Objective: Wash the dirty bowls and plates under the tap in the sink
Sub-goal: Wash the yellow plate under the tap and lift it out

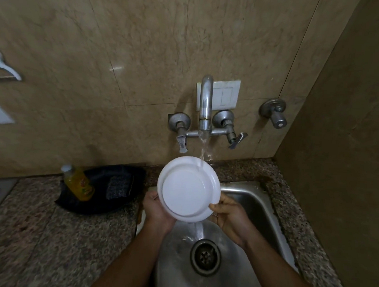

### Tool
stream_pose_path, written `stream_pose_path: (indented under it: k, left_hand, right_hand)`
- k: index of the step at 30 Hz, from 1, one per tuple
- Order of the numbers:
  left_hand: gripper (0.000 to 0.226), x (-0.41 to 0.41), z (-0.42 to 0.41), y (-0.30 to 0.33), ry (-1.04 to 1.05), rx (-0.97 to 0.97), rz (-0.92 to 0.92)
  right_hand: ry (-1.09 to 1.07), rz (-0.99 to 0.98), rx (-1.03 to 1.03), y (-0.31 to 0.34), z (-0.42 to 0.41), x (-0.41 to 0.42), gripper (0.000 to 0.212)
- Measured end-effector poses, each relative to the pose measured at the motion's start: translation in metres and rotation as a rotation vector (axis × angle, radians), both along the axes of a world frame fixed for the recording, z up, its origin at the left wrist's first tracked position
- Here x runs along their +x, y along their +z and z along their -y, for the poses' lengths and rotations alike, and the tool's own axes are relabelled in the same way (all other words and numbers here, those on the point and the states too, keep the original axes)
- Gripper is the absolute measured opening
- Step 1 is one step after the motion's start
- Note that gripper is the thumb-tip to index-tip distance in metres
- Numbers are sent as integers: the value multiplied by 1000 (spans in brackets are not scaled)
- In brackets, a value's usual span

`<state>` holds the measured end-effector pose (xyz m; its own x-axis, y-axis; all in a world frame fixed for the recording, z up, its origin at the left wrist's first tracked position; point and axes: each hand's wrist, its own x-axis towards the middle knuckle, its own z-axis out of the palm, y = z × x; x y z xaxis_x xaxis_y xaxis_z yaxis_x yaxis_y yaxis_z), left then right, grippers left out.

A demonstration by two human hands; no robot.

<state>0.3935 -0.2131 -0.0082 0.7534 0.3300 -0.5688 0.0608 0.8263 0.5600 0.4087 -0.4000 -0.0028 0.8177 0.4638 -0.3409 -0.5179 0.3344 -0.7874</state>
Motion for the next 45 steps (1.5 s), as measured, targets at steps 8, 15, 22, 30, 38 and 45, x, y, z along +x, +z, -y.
stream_pose_path:
  k: [8, 15, 22, 30, 38, 45]
  left_hand:
    - [42, -1, 7, -1, -49, 219, -36]
    - [31, 5, 15, 10, -191, 430, -84]
    - [35, 11, 24, 15, -405, 478, 30]
    - [39, 34, 28, 28, -385, 314, 21]
    - [42, 51, 34, 24, -263, 559, -285]
    - [55, 47, 17, 22, -130, 719, -421]
  right_hand:
    - [-110, -84, -55, -6, 6, -1, 58]
    - [-259, -208, -69, -9, 2, 4, 57]
    - [-304, -285, -158, -9, 7, 21, 21]
    - [-373, -78, -573, -29, 0, 44, 35]
    - [-34, 964, -1189, -3, -54, 49, 72]
    - [66, 988, -1131, -18, -53, 55, 64]
